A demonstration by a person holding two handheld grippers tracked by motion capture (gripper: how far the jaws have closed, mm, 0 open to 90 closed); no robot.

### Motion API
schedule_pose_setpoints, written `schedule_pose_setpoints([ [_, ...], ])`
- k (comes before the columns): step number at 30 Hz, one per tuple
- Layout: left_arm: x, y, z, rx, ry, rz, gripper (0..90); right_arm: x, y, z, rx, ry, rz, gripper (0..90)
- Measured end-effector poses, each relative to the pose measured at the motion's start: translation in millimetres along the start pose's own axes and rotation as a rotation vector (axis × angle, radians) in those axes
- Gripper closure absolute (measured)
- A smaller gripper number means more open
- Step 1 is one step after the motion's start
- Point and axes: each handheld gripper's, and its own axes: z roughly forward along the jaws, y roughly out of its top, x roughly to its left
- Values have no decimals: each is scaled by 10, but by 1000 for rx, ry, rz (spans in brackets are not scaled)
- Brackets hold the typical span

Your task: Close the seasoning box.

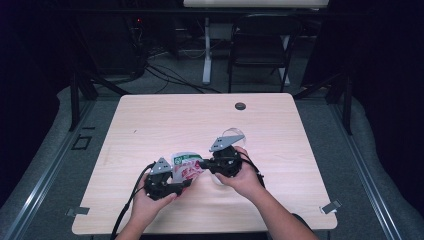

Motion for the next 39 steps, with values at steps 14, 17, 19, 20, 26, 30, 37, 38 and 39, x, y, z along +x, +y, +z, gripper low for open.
schedule_pose_setpoints([
  [14,84,-84,39,26,81,-43,380,-1,3,0,0,-7,-4,893],
  [17,87,-104,73,25,91,-43,353,-2,3,0,0,-7,-2,892],
  [19,98,-120,86,17,88,-61,342,-3,3,-1,-1,-7,-4,891],
  [20,108,-129,94,14,86,-71,334,-2,3,0,-2,-8,-3,891],
  [26,166,-183,156,1,78,-104,279,2,4,0,-3,-10,-6,889],
  [30,186,-206,177,-12,71,-105,262,1,2,3,-6,-11,-4,886],
  [37,166,-226,214,-3,102,-66,245,2,2,4,-8,-12,-3,883],
  [38,163,-230,223,-3,111,-63,238,3,2,4,-8,-13,-3,882],
  [39,166,-232,233,4,117,-60,228,3,2,4,-8,-13,-3,881],
])
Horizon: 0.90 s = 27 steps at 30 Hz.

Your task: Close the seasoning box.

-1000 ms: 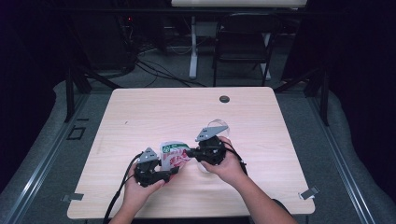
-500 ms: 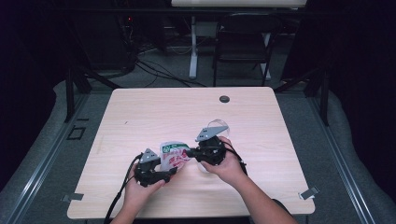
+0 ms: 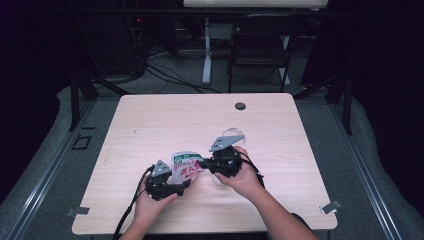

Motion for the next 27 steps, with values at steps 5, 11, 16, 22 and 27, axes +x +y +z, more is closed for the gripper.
schedule_pose_setpoints([
  [5,42,-26,117,105,-38,-29,204,-1,-1,-2,0,-2,1,878],
  [11,2,-48,167,88,6,40,207,-3,-3,-2,2,-3,1,874],
  [16,-23,-50,186,87,30,63,209,0,-4,-1,2,-11,1,870],
  [22,-46,-48,198,95,57,74,210,2,-7,-3,3,-16,0,865],
  [27,-64,-41,211,106,71,95,193,-3,-10,-3,4,-21,-1,863],
])
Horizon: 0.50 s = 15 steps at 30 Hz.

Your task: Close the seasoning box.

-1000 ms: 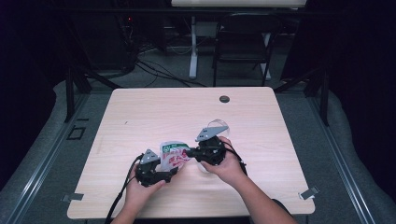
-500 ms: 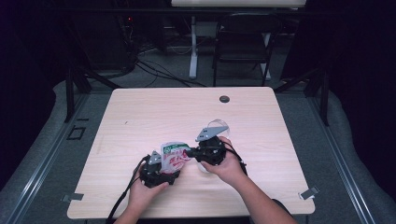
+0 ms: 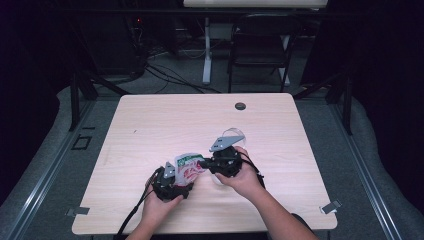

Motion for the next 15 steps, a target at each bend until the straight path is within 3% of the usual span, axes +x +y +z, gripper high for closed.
schedule_pose_setpoints([
  [4,-10,4,9,5,-2,8,162,1,1,-3,3,-3,-2,861],
  [15,-19,1,2,-3,22,5,234,13,-2,-3,-4,-7,1,853],
])
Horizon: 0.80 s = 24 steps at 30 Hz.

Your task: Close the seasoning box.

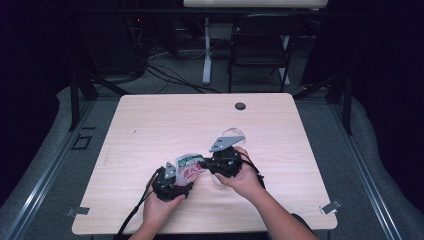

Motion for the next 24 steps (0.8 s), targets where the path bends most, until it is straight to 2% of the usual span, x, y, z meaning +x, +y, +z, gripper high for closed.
schedule_pose_setpoints([
  [8,-8,-6,-13,-13,36,-11,295,5,-8,-9,-3,-2,-5,848],
  [13,2,-9,-18,-24,32,-8,372,9,-20,-22,-7,-6,-2,844],
  [20,-33,-5,-26,-48,72,19,508,15,-48,-32,-4,-14,-3,844],
  [24,-2,-1,-34,-62,62,19,566,26,-54,-49,-14,-17,-6,841],
])
